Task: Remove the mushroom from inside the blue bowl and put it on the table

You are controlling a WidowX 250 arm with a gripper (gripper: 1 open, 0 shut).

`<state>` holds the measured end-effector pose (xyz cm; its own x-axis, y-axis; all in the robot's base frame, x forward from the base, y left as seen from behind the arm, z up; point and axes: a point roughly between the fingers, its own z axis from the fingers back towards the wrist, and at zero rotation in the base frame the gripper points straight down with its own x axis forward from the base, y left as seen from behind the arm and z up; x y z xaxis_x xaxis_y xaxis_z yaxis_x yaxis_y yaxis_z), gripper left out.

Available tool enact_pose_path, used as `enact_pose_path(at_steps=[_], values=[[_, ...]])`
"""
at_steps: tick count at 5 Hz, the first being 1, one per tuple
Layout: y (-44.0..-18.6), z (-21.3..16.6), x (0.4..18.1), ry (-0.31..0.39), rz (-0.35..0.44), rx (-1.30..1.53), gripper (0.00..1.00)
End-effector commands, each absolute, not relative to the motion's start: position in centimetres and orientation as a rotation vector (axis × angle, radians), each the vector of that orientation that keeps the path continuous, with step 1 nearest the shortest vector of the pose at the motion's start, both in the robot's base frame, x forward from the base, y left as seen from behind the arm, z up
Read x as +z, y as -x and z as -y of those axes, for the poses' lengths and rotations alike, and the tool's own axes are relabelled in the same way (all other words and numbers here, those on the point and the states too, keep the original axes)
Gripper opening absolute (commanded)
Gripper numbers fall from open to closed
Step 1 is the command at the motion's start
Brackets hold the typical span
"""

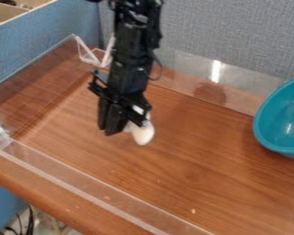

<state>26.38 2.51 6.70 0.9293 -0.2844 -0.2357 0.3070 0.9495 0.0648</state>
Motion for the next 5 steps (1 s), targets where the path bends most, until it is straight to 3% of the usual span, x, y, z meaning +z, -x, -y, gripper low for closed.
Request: enact_pose_path(at_steps=[1,3,5], values=[[-26.6,-0.5,6.8,-0.101,-0.193,-0.381,0.0],[-26.5,2.8,5.2,-0.101,-0.206,-0.509,0.0],[-26.1,3.7,4.9,-0.092,-0.196,-0.543,0.0]])
